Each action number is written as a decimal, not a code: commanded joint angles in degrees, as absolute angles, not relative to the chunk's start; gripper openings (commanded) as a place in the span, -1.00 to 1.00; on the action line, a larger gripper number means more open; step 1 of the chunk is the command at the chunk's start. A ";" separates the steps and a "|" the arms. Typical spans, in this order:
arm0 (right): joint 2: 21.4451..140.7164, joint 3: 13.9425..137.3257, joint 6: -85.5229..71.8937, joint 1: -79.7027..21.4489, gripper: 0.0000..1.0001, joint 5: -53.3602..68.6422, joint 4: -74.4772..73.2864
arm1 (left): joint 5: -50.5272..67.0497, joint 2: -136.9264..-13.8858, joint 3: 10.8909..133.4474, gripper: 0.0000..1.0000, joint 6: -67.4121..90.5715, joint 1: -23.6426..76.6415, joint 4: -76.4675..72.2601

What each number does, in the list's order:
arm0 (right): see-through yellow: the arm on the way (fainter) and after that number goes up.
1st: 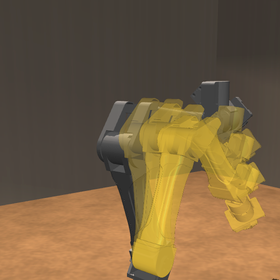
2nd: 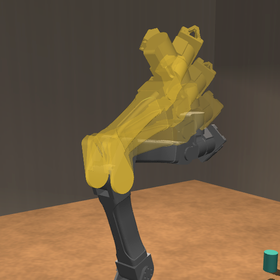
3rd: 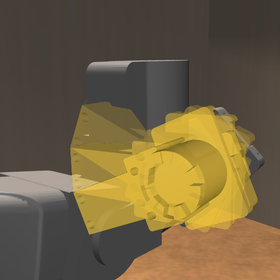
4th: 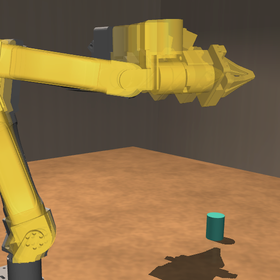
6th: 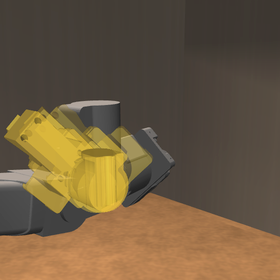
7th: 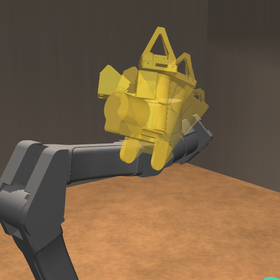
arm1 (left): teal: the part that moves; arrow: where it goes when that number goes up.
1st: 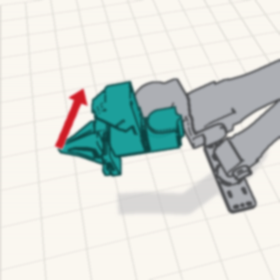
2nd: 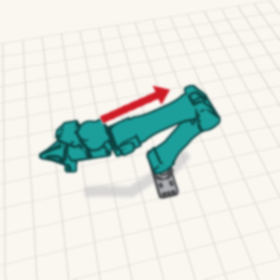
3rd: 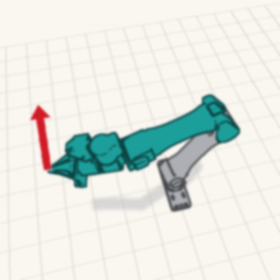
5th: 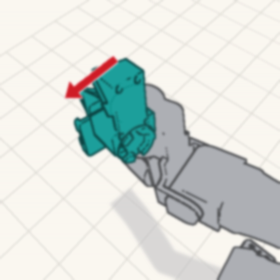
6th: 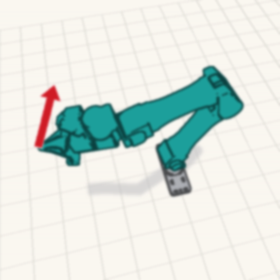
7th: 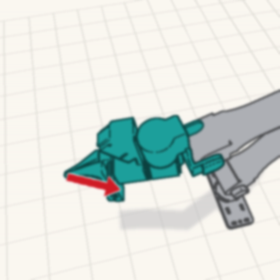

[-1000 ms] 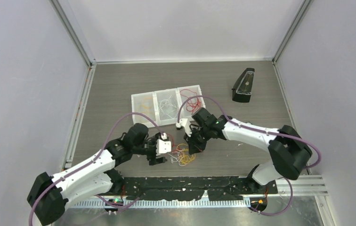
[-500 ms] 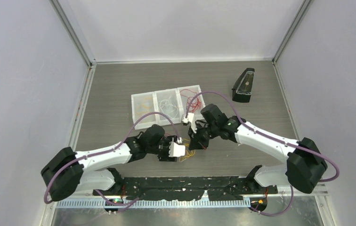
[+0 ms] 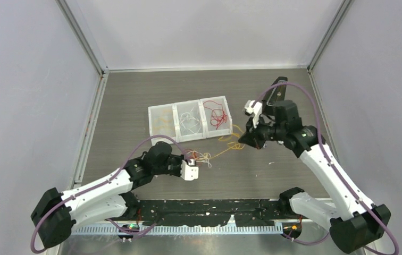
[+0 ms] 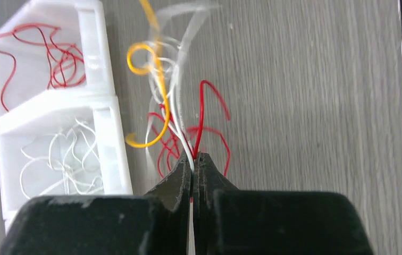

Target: Untangle the cables

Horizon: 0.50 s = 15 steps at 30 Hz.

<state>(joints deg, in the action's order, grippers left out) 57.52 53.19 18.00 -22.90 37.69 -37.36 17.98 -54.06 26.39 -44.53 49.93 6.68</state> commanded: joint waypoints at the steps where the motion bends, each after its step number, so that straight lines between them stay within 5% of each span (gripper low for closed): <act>1: 53.59 61.72 21.92 -17.73 -0.89 38.69 -45.24 | 18.06 -50.22 23.19 -1.00 -53.98 46.31 16.35; 15: 58.53 77.88 17.50 -10.99 -0.89 37.42 -41.83 | 18.02 -47.47 19.54 -1.00 -57.54 42.54 21.56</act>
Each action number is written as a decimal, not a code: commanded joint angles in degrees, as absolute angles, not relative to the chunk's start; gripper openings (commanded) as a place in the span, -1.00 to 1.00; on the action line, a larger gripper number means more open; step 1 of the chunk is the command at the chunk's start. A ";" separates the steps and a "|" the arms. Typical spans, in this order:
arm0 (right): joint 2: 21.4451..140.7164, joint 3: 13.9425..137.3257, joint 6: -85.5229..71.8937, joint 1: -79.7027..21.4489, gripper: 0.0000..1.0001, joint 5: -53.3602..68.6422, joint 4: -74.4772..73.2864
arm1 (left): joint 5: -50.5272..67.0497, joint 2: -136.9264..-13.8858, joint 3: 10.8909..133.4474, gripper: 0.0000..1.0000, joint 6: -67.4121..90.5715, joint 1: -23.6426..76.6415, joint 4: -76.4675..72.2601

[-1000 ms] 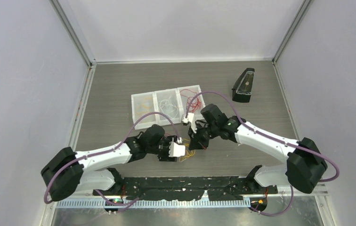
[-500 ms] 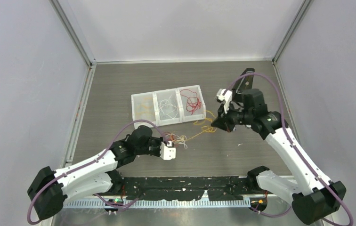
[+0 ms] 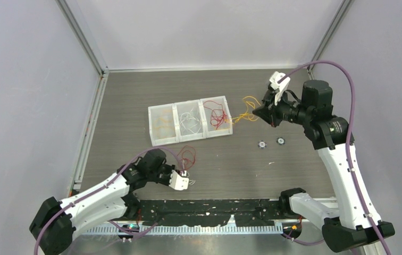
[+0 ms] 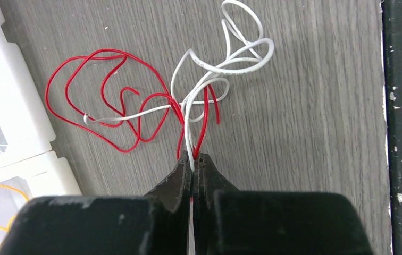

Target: Untangle the cables

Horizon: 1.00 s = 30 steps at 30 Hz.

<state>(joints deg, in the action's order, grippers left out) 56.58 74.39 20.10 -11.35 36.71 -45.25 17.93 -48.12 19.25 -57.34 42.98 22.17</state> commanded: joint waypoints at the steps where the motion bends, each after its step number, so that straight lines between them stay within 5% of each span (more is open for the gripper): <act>1: 58.93 77.76 17.10 -10.99 -0.89 37.06 -40.08 | 18.48 -47.58 19.97 -1.00 -57.04 42.54 21.32; 7: 67.18 78.63 12.13 -11.24 -0.89 32.25 -30.66 | 18.80 -50.38 24.76 -0.95 -48.28 42.54 17.60; 14: 81.02 85.06 13.70 -12.87 -0.89 26.51 -27.89 | 20.27 -50.52 31.11 0.95 -37.23 42.24 19.37; 22: 96.65 91.90 15.39 -14.77 -0.89 23.35 -27.36 | 16.09 -43.92 35.25 0.99 -25.45 40.75 19.64; 30: 107.78 98.54 17.51 -19.72 -0.89 16.19 -30.31 | 16.67 -44.38 40.57 0.99 -12.38 26.51 25.48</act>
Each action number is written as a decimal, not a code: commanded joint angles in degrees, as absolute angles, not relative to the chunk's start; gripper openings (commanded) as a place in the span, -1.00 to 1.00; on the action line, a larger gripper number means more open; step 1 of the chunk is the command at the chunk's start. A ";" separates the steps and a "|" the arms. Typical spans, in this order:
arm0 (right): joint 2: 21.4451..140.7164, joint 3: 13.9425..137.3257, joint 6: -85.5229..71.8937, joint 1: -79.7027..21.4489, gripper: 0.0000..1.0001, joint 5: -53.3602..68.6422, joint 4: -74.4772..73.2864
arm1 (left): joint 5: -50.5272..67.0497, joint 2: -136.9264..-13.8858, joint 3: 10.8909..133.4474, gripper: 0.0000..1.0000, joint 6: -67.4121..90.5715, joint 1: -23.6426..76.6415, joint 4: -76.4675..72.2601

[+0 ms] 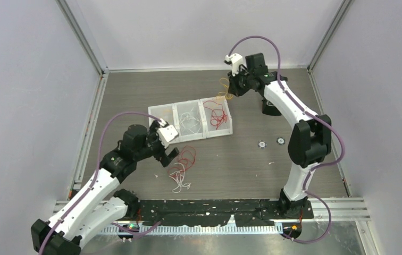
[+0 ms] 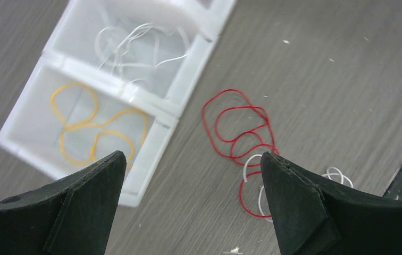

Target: Untangle the cables

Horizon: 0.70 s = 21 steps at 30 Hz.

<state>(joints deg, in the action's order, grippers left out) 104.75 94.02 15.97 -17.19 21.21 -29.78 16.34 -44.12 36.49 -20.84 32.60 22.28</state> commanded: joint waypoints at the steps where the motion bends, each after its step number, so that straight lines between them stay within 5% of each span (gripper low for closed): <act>1: 109.39 98.97 17.38 -20.51 -0.89 14.33 -30.72 | 17.57 -44.65 41.61 0.99 -11.74 24.69 26.15; 14: 118.14 98.75 25.37 -27.70 -0.83 10.94 -37.50 | 18.56 -44.81 44.85 0.99 -10.86 17.33 30.80; 21: 109.70 100.04 26.18 -27.15 0.00 15.84 -45.60 | 31.17 -45.70 42.06 0.99 -22.00 15.73 34.28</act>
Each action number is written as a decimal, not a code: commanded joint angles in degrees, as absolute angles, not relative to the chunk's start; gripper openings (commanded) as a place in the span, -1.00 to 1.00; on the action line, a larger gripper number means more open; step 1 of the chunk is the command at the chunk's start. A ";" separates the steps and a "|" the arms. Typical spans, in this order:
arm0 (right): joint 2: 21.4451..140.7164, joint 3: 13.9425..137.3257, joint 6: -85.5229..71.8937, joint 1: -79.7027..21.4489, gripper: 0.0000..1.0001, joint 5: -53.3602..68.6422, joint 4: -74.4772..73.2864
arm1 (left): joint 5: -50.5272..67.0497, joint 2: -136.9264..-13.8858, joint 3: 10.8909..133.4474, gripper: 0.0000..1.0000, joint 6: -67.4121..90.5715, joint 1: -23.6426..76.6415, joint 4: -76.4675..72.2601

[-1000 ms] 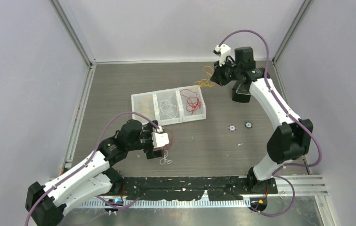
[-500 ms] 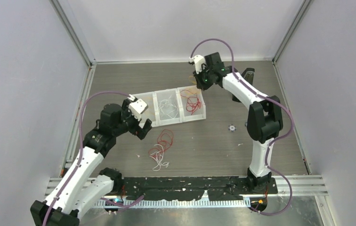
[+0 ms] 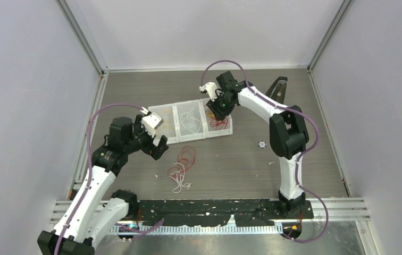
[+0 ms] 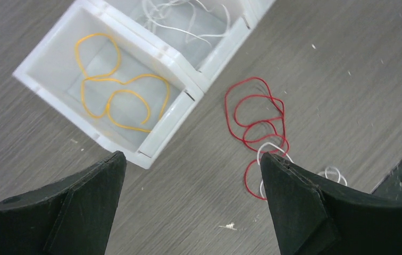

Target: Untangle the cables

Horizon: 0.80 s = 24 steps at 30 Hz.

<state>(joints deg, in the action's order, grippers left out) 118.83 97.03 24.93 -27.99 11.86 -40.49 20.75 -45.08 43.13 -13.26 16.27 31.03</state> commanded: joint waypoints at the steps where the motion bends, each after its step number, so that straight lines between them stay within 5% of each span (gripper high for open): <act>1: 107.73 100.05 25.97 -27.09 0.07 16.49 -47.08 | 33.36 -46.68 42.17 0.99 -25.98 15.80 35.63; 9: 96.19 94.63 21.18 -24.87 0.63 24.97 -53.22 | 28.32 -62.77 47.20 0.51 -40.29 25.78 35.57; 15: 85.68 85.47 18.81 -17.00 0.84 30.03 -54.00 | 21.05 -75.18 52.98 0.74 -46.11 35.46 31.59; 24: 78.19 78.59 18.20 -14.03 0.87 29.95 -54.47 | 20.56 -90.38 60.29 0.91 -54.83 39.64 35.04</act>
